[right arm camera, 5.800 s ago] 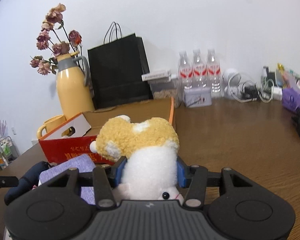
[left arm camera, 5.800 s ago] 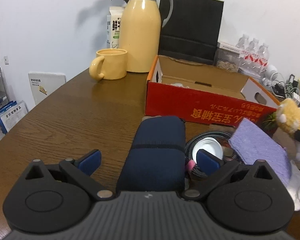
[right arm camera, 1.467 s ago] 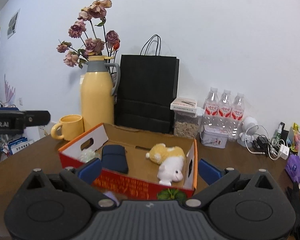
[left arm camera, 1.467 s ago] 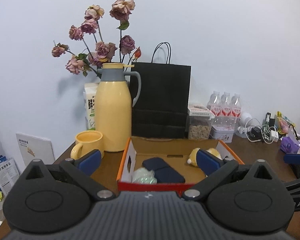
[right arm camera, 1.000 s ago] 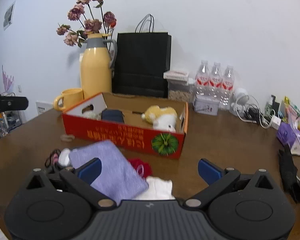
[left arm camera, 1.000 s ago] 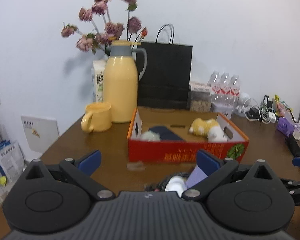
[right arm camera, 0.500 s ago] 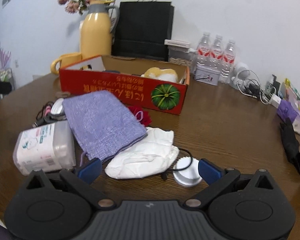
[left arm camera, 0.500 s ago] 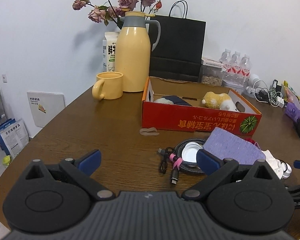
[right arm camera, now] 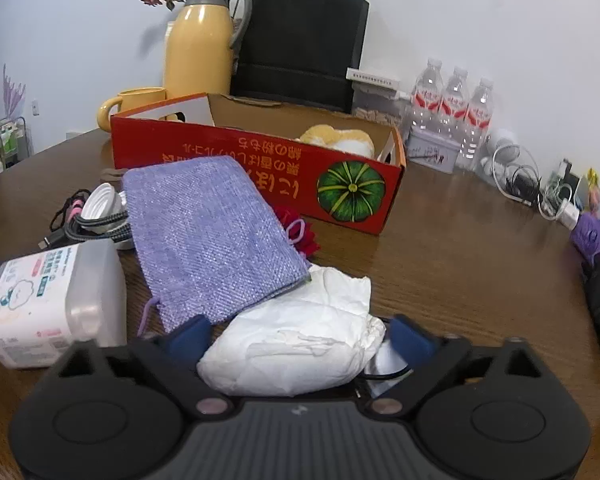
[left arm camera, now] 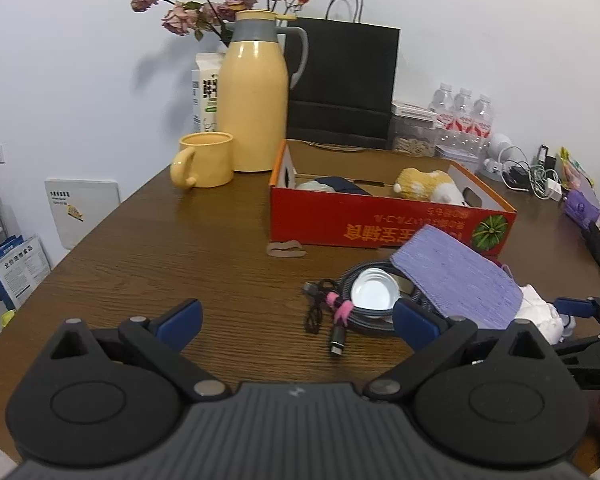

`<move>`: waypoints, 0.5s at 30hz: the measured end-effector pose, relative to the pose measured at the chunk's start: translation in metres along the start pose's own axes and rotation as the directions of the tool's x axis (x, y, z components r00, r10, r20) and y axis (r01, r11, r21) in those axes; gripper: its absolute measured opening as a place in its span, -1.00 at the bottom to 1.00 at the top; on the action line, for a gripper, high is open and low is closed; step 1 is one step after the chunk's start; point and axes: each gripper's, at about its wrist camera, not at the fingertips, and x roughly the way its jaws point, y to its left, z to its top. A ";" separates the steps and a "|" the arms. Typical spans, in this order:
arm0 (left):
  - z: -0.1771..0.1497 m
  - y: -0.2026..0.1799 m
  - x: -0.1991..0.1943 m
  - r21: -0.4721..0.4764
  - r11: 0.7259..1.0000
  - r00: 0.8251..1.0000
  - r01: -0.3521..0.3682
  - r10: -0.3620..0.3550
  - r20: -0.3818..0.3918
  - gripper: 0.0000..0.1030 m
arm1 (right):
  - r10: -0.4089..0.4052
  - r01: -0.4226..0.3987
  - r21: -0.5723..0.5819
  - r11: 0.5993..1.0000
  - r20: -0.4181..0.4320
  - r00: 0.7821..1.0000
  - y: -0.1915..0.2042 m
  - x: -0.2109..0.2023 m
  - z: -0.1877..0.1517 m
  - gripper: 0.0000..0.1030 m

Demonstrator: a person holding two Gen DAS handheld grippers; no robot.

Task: Organize objects
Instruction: 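Move both grippers back toward the tissue pack and cotton-bud box, then grasp the white tissue pack with the right gripper while the left gripper grasps the cotton-bud box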

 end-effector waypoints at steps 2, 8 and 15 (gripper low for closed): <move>-0.001 -0.005 0.000 0.011 1.000 1.000 0.008 -0.007 -0.004 1.00 | -0.004 0.004 -0.007 1.000 0.007 1.000 0.000 -0.002 -0.001 0.57; -0.004 -0.014 0.003 0.028 0.999 0.999 0.027 -0.026 -0.019 1.00 | -0.013 0.014 -0.023 1.000 0.036 0.999 0.003 -0.009 -0.007 0.46; -0.007 -0.031 0.004 0.068 0.994 0.996 0.084 -0.082 -0.027 1.00 | -0.004 0.005 -0.021 1.000 0.064 0.998 0.001 -0.017 -0.010 0.31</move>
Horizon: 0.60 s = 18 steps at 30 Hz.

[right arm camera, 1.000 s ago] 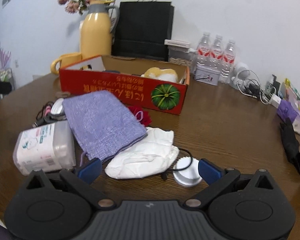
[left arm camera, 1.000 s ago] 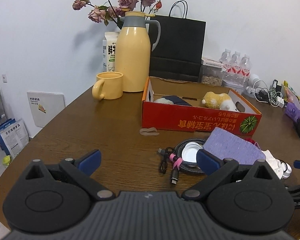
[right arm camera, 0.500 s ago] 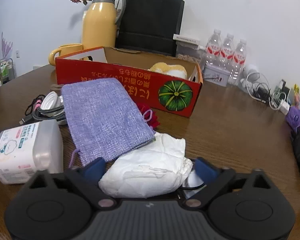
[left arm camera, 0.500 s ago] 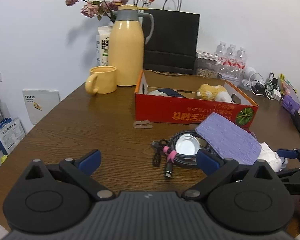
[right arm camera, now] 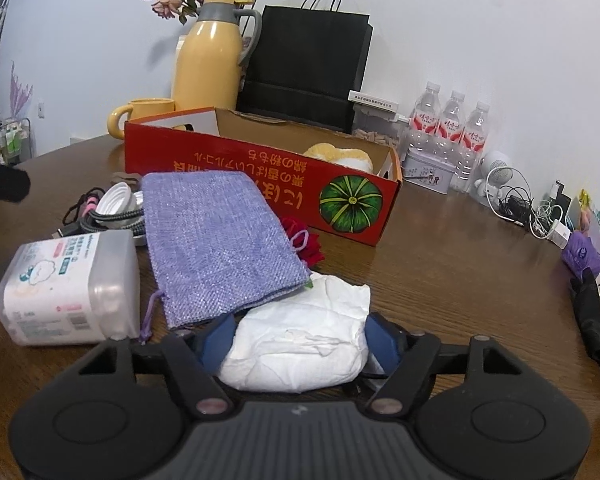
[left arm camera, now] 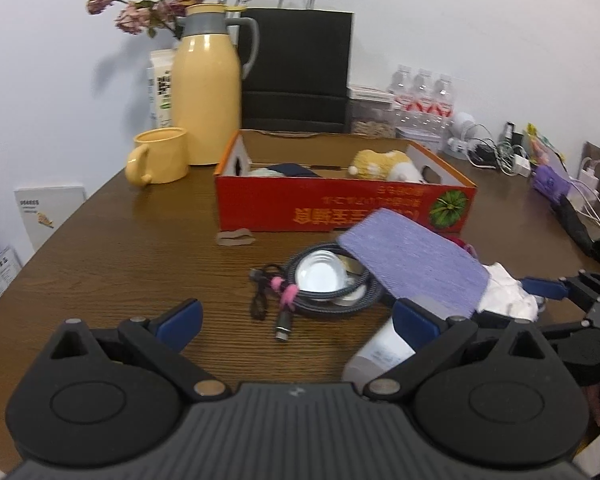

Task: Organize objects
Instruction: 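Grasp the white tissue pack with the right gripper while the left gripper grasps the cotton-bud box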

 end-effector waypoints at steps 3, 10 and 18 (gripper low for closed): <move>-0.002 -0.007 0.003 0.011 1.000 1.000 0.020 -0.020 -0.009 1.00 | 0.028 -0.028 0.018 0.999 -0.001 1.000 -0.004 -0.003 0.002 -0.27; -0.005 -0.023 0.008 0.042 0.996 0.996 0.083 -0.082 -0.025 1.00 | 0.039 -0.039 0.047 0.998 0.008 0.999 -0.021 -0.009 0.001 0.20; -0.014 -0.053 0.024 0.124 0.982 0.989 0.143 -0.136 -0.063 1.00 | 0.026 -0.026 0.082 0.996 0.008 1.000 -0.047 -0.015 0.004 0.62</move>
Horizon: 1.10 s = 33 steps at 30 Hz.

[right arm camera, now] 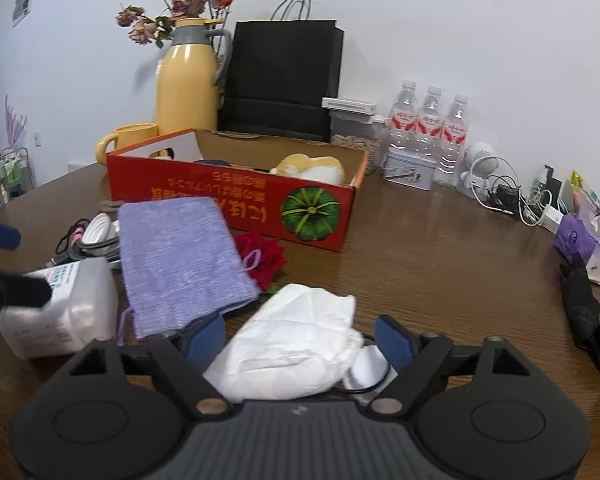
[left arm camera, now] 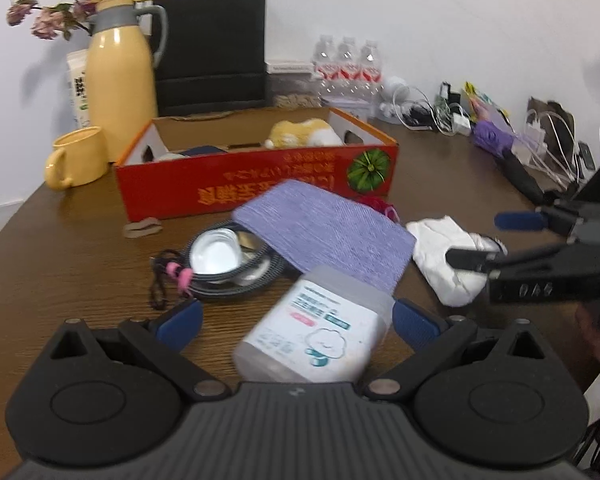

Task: Organize objects
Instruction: 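Grasp the white tissue pack with the right gripper while the left gripper grasps the cotton-bud box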

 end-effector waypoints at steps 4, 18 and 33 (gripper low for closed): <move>-0.002 -0.006 0.017 0.018 1.000 0.999 -0.006 0.007 -0.032 1.00 | 0.013 -0.013 0.000 1.000 -0.013 1.000 -0.010 0.001 0.002 0.66; -0.007 -0.001 0.031 -0.084 0.996 0.999 -0.033 0.031 -0.030 0.29 | 0.032 -0.038 -0.057 0.998 -0.097 0.995 0.008 0.030 0.001 0.88; -0.006 0.011 0.017 -0.132 0.991 1.000 -0.026 0.025 -0.002 0.29 | 0.039 -0.047 -0.114 0.992 -0.066 0.997 0.019 0.017 -0.002 0.40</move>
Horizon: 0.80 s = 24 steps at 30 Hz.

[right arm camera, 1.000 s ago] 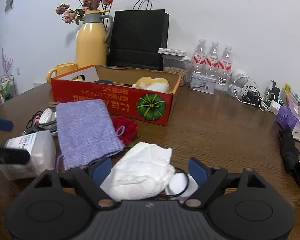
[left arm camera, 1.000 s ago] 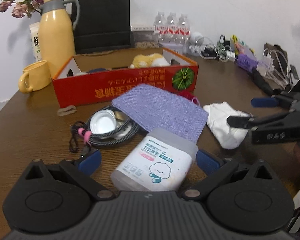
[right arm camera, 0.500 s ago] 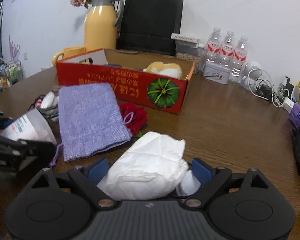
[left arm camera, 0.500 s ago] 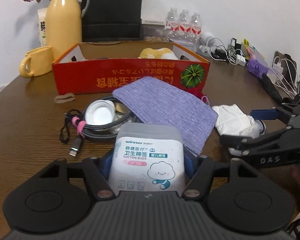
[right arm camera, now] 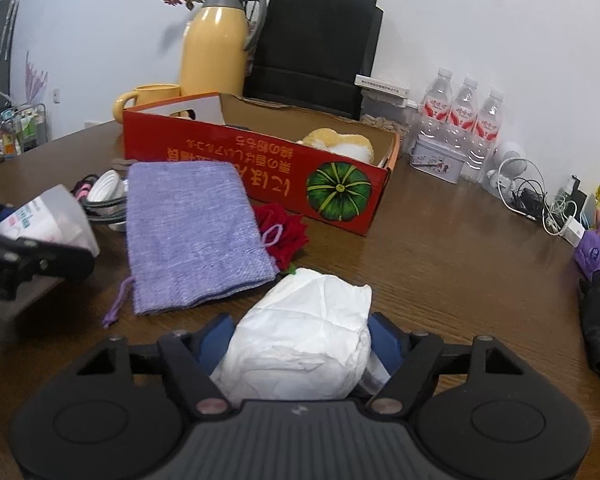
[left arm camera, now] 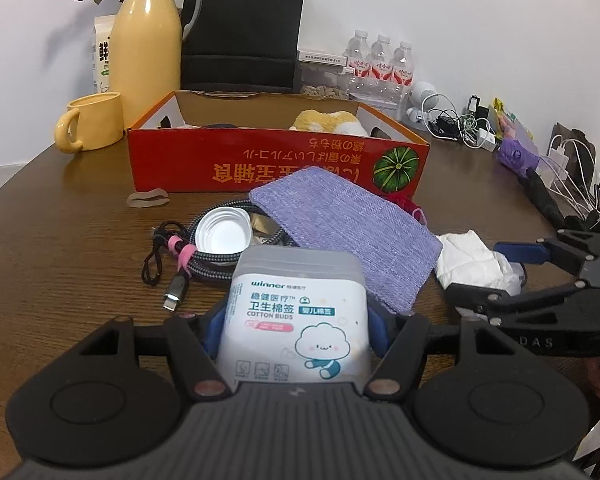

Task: Organize objects
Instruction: 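Grasp the white tissue pack with the right gripper while the left gripper grasps the cotton-bud box, then carry the tissue pack and cotton-bud box into the cardboard box and release both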

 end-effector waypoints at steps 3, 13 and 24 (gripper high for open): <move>0.001 0.002 -0.003 -0.001 1.000 1.000 0.001 -0.001 0.008 0.29 | 0.003 -0.003 0.009 1.000 0.008 1.000 0.002 -0.004 0.000 0.39; 0.008 0.006 -0.012 0.001 1.000 0.999 0.005 -0.005 0.040 0.29 | -0.004 0.004 0.023 1.000 0.027 1.000 0.002 -0.009 0.008 0.34; 0.025 0.006 -0.023 0.007 1.000 0.995 0.015 -0.016 0.097 0.29 | -0.014 0.010 0.048 0.999 0.073 0.997 -0.005 -0.018 0.023 0.08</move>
